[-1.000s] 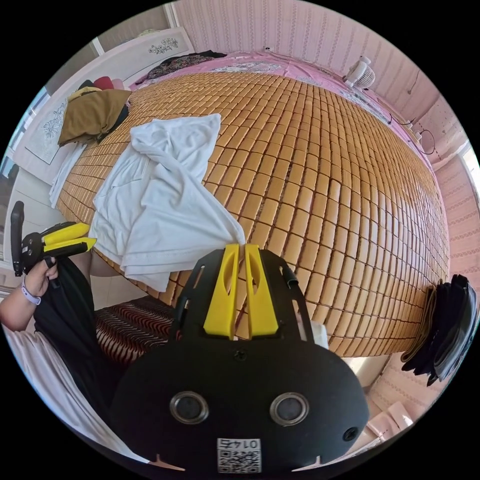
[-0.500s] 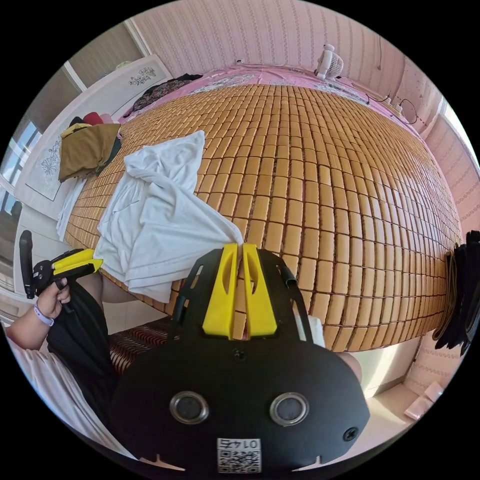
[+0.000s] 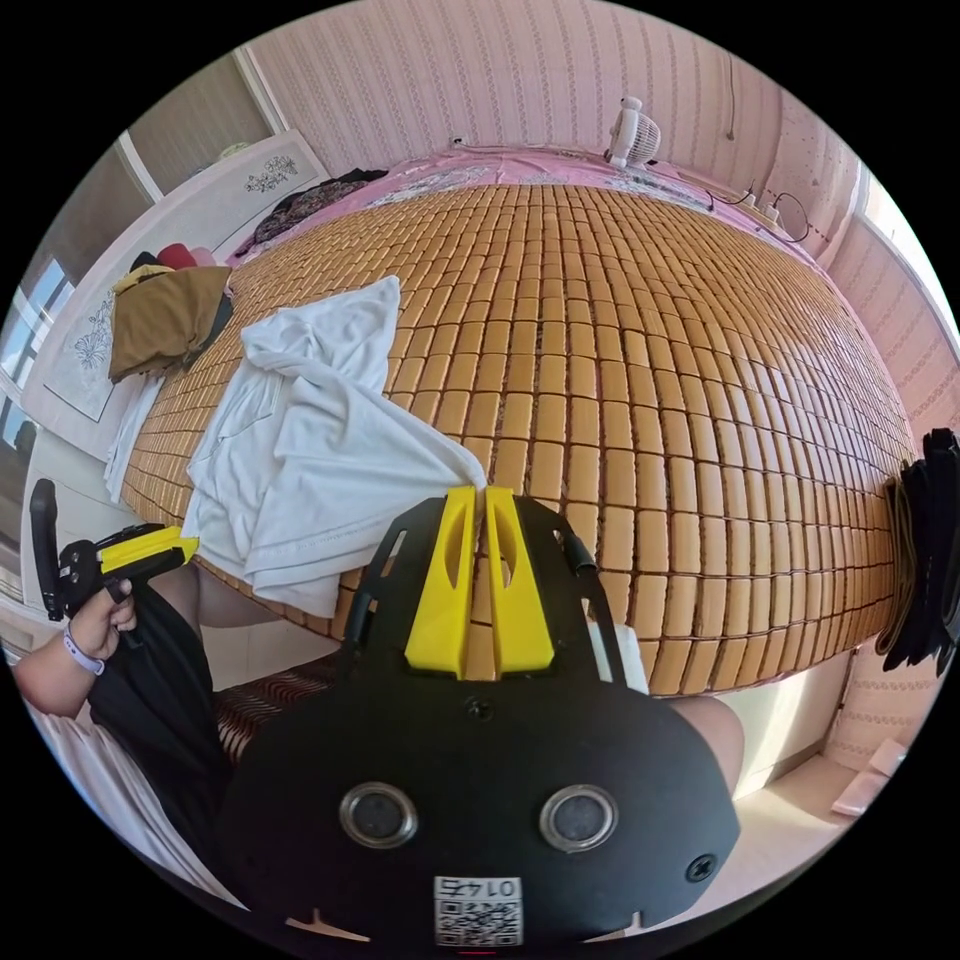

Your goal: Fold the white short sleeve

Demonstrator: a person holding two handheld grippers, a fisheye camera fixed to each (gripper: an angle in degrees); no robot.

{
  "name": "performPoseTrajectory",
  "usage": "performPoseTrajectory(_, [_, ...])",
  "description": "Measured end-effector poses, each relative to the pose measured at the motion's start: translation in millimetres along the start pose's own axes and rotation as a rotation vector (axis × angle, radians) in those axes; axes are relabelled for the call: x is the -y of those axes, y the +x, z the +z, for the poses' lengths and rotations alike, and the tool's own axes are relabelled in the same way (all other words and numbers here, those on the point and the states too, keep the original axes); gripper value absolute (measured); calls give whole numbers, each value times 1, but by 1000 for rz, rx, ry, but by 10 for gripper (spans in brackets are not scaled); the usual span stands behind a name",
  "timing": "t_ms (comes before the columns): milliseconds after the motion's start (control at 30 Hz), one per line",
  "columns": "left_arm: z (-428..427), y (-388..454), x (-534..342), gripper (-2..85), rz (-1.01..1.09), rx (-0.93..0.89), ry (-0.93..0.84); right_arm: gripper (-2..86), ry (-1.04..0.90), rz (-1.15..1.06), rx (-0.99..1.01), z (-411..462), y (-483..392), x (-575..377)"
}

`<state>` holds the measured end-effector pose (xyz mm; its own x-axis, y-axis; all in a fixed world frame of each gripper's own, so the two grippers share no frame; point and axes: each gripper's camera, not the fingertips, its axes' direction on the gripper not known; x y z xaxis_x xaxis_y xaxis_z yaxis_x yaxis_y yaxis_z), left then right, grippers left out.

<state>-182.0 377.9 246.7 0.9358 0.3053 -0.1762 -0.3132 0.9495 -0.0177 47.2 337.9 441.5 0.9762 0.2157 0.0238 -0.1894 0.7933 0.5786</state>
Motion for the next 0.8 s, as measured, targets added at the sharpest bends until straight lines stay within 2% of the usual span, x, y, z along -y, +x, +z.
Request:
performPoseTrajectory(167, [-22, -9, -23, -10, -26, -71, 21, -1, 5, 24, 9, -13, 7, -18])
performPoseTrajectory(233, [-45, -14, -33, -10, -24, -130, 96, 1, -88, 74, 114, -23, 18, -19])
performPoseTrajectory(300, [-73, -21, -43, -10, -16, -162, 182, 3, -91, 74, 268, -38, 26, -21])
performPoseTrajectory(533, [-209, -63, -84, -10, -63, -154, 521, 7, 303, 187, 615, -160, 80, -42])
performPoseTrajectory(800, [-382, -79, -150, -10, -6, -113, 968, 7, 661, -45, 646, -336, 74, -56])
